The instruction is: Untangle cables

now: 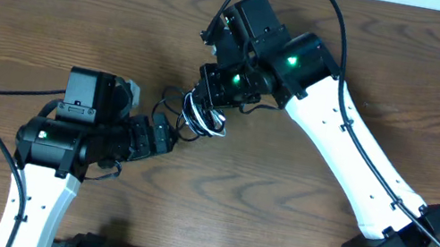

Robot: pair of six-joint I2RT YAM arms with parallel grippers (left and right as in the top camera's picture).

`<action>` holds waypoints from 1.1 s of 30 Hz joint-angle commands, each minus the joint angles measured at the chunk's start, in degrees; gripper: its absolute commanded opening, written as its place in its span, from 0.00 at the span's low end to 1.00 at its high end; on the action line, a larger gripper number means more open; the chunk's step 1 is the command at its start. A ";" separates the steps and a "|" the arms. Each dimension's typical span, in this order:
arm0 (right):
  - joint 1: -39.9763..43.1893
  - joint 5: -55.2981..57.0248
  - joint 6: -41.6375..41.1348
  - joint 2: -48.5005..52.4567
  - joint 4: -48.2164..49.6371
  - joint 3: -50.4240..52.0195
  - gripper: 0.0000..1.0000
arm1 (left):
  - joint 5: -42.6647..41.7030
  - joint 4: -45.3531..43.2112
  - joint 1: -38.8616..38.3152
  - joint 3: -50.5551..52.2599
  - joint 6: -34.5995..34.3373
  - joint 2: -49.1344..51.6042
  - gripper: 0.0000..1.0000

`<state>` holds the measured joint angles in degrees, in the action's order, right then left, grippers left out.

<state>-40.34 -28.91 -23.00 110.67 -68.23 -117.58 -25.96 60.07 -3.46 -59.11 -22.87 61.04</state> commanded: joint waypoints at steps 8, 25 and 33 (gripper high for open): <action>-0.04 -4.72 -0.72 -1.70 -0.31 -0.90 0.01 | -8.76 -3.23 0.17 -0.59 -13.29 -0.04 0.98; 0.07 -13.57 -0.72 -1.70 2.01 -0.90 0.01 | -8.28 -9.88 0.17 -0.59 -17.97 0.28 0.94; 0.22 -22.88 -0.72 -1.70 3.19 -0.92 0.01 | -4.22 -10.84 0.17 -0.57 -17.94 4.79 0.67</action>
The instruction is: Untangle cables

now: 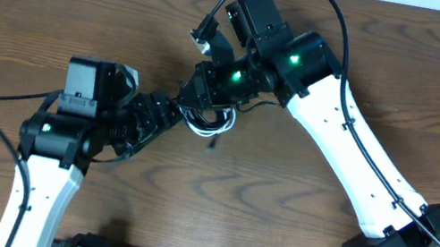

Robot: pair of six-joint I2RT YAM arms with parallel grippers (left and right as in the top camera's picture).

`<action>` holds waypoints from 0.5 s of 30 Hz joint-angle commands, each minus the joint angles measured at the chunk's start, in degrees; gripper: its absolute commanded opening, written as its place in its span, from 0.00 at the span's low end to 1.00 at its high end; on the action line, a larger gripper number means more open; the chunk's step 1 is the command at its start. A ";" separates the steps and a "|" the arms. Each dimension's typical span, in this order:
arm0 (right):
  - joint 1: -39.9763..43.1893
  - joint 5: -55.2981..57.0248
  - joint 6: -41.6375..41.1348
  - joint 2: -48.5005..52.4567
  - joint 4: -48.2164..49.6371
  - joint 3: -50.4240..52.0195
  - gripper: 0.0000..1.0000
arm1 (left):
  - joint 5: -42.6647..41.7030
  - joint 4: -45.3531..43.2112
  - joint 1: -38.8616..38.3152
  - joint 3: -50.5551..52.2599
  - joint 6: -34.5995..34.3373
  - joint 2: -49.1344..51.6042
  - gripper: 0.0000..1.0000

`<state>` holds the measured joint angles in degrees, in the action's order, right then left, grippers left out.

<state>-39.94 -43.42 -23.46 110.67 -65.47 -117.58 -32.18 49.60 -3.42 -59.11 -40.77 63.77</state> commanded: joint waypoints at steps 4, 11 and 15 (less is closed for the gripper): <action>0.59 -10.56 -0.02 -1.70 0.31 -0.90 0.01 | 2.05 -1.31 0.13 -0.57 0.00 4.87 0.45; 3.96 -3.63 2.51 -1.70 -3.63 -0.92 0.01 | 9.03 0.87 0.15 -0.59 0.39 6.08 0.08; 7.15 13.51 1.99 -1.70 -8.70 -0.90 0.01 | 14.58 4.11 0.15 -0.59 0.37 6.03 0.08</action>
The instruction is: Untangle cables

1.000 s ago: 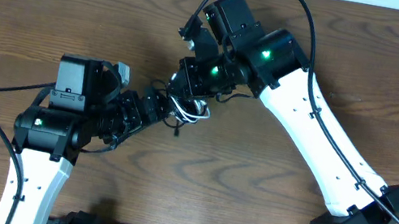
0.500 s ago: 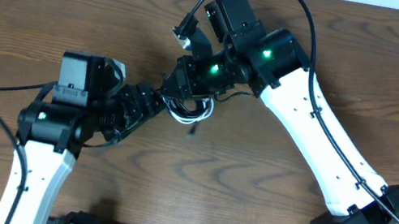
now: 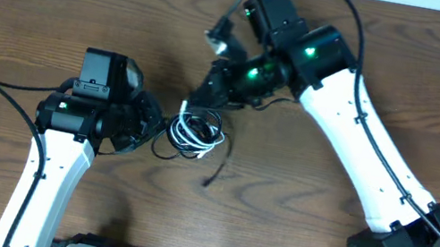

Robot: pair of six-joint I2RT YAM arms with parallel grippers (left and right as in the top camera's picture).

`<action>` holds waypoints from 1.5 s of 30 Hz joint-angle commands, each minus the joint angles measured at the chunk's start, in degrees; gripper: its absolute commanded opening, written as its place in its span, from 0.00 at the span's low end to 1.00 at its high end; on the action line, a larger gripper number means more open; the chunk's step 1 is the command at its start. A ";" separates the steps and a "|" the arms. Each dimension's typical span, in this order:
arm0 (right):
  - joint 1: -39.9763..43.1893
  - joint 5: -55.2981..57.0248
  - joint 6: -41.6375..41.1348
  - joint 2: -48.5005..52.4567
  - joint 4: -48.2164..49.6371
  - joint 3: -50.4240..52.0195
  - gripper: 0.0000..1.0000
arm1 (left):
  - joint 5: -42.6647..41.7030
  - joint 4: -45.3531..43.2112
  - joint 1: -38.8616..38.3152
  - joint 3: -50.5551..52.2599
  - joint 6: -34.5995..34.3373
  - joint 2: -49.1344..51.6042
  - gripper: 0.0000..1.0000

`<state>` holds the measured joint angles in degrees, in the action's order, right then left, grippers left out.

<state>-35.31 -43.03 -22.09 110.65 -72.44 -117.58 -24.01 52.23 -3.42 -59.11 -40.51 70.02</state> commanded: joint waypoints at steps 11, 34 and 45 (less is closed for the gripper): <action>4.02 31.56 -7.32 -1.68 -8.28 -0.81 0.01 | 2.32 1.09 0.13 -0.59 -1.55 -0.22 0.17; 0.55 -19.98 -0.68 -1.68 10.36 -0.81 0.01 | -12.83 -4.92 0.13 -0.57 0.61 0.04 0.71; 1.55 -14.80 -2.32 -1.68 10.58 -0.81 0.01 | -8.15 -3.37 0.13 -0.50 0.81 0.09 0.15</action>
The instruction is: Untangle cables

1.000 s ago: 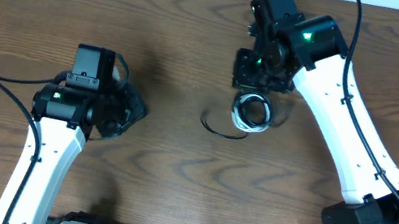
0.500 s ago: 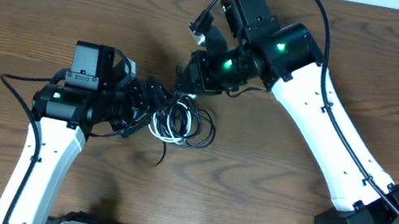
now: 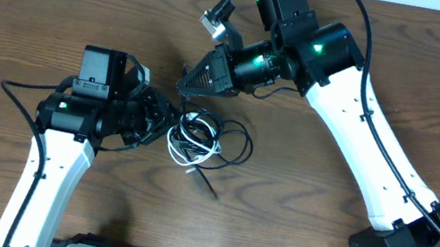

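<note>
A tangle of cables lies mid-table: a white coil (image 3: 188,142) wound together with a black cable (image 3: 237,143) that loops out to the right and ends in a loose tip near the front. My left gripper (image 3: 168,120) sits at the coil's left edge, its fingers closed on the bundle there. My right gripper (image 3: 185,82) hangs just above and behind the tangle, pointing left. It looks shut on a thin black strand that runs down into the bundle.
The brown wooden table (image 3: 317,241) carries nothing else. The arms' own black supply cables trail off the left arm (image 3: 22,89) and arch over the right arm (image 3: 349,10). A dark equipment rail lines the front edge.
The right gripper has shifted a little left and back. The black cable now spreads in a wider loop to the right of the white coil, and its loose tip lies farther forward.
Both grippers first met at a compact bundle in the table's middle. Then they were pressed closer together on it, further left. Later the bundle lay between them with the right gripper drawn back. Now the black loop stands out from the white coil.
</note>
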Robot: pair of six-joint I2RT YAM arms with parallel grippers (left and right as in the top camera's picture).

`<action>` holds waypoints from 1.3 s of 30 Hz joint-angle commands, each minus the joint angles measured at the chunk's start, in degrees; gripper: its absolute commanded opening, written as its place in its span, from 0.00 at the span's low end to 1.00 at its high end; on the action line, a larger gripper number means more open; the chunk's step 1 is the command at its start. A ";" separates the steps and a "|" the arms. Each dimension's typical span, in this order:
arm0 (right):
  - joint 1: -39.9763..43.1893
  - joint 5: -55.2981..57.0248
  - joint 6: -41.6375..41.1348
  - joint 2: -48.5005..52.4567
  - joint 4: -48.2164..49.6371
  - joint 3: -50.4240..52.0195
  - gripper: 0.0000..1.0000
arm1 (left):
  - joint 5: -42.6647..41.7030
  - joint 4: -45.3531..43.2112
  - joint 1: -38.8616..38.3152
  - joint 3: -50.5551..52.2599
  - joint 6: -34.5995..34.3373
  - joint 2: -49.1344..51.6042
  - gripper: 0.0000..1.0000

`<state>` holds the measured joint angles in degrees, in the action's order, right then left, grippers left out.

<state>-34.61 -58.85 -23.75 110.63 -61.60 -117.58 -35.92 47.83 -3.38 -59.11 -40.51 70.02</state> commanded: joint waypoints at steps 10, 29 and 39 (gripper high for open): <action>6.93 37.83 -4.39 -1.66 -11.61 -0.81 0.01 | 22.69 10.93 0.09 -0.48 -1.46 0.09 0.08; 8.74 66.64 -12.61 -1.64 -25.55 -0.79 0.52 | 18.75 9.99 0.09 -0.48 -3.41 0.07 0.08; 3.67 51.19 1.77 -1.55 -23.50 -0.74 0.94 | -19.23 -9.18 0.09 -0.48 6.82 -0.35 0.07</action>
<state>-28.82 -3.29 -26.24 110.61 -85.41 -117.60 -41.56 40.71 -3.42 -59.11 -36.56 70.04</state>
